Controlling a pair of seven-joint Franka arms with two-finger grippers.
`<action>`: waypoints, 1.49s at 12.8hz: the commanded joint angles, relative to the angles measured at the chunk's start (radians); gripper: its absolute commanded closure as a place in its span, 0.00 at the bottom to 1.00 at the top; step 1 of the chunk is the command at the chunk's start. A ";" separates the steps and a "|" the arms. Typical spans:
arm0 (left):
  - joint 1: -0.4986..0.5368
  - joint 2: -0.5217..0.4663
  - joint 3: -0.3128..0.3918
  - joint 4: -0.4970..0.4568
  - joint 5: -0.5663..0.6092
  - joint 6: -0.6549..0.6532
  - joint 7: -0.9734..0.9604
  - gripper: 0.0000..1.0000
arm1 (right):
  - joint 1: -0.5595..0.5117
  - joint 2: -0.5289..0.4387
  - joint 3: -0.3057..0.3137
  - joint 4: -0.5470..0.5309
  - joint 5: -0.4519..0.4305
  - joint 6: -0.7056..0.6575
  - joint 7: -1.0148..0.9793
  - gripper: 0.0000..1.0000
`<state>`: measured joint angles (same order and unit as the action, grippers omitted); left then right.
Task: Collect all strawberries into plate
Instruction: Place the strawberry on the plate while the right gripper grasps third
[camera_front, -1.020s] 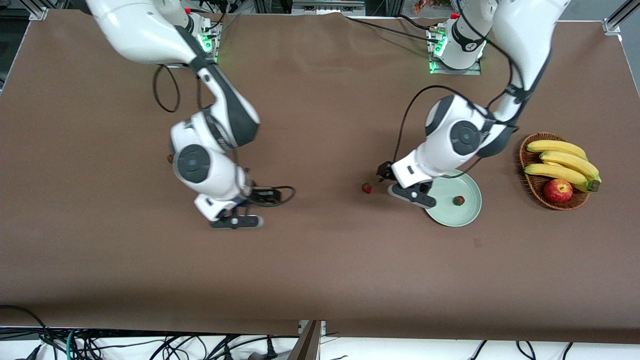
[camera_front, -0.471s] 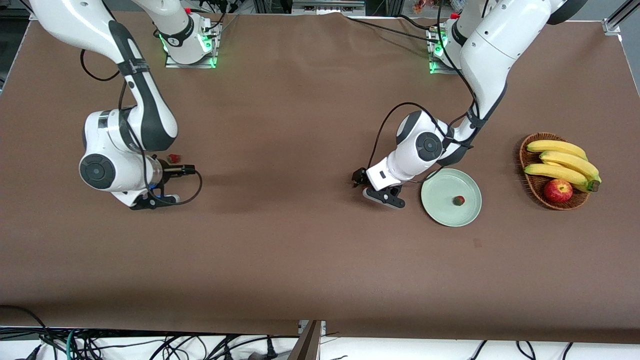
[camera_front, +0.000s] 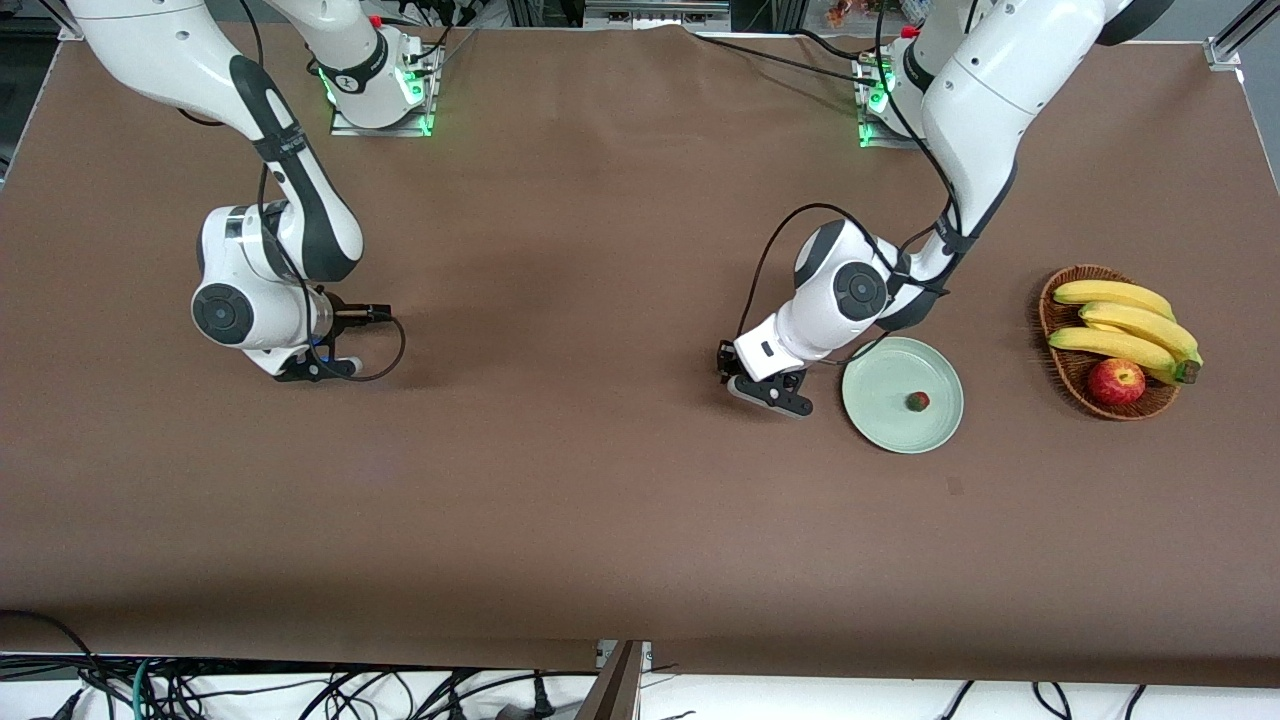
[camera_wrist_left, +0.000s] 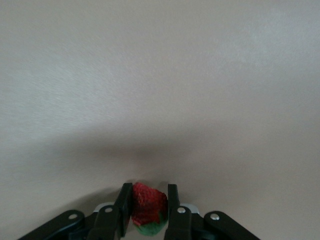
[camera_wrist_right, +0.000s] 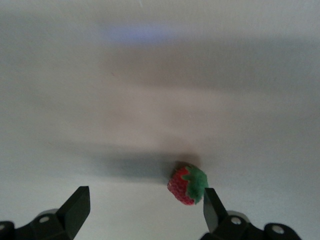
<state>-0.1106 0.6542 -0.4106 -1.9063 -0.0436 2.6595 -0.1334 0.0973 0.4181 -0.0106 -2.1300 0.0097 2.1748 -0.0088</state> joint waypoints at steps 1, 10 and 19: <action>0.051 -0.145 0.007 -0.005 0.008 -0.221 0.001 0.96 | -0.011 -0.051 -0.026 -0.070 -0.010 0.022 -0.052 0.00; 0.332 -0.127 0.010 0.018 0.063 -0.399 0.640 0.87 | -0.013 -0.024 -0.051 -0.088 -0.010 0.086 -0.106 0.54; 0.378 -0.244 0.010 0.049 0.096 -0.503 0.729 0.00 | -0.002 -0.003 0.082 0.065 0.015 0.088 0.016 0.82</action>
<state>0.2580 0.5150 -0.3922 -1.8521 0.0440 2.2274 0.6007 0.0917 0.4089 -0.0173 -2.1357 0.0134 2.2696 -0.0764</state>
